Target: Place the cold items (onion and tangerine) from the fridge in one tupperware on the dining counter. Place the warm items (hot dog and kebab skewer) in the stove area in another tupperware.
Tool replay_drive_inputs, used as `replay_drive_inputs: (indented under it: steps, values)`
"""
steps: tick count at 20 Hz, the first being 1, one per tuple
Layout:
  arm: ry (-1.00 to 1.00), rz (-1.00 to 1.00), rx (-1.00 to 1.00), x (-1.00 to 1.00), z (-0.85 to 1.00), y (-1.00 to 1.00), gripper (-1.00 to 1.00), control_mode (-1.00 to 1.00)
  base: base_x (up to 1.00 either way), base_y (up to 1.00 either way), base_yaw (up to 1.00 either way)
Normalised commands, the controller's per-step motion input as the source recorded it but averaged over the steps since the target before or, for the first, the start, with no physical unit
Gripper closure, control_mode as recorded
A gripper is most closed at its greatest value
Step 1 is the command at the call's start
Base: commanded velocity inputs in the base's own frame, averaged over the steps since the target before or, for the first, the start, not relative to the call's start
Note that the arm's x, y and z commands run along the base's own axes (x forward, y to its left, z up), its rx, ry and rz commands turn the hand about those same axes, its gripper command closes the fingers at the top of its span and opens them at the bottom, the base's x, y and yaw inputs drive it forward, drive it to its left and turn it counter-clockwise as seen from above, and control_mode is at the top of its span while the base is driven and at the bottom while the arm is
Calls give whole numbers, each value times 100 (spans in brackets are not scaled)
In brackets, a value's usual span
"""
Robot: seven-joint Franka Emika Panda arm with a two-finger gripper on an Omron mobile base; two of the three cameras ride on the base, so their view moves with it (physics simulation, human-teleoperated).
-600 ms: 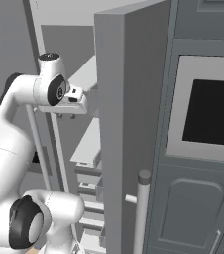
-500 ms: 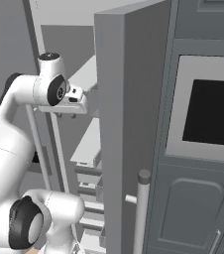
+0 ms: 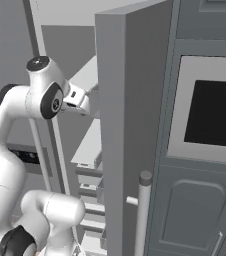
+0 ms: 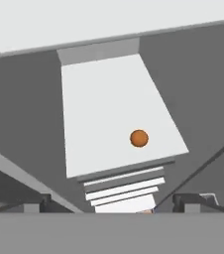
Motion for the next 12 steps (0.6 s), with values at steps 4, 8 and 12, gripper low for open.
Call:
replay_drive_inputs:
  steps: [4,8,12]
  values:
    - [-21,-47,0,0,46,-23,-100,-100,0,0,0]
    - [-5,-36,0,14,92,-17,-100,-100,0,0,0]
    - [0,-24,0,36,95,-9,-100,-100,0,0,0]
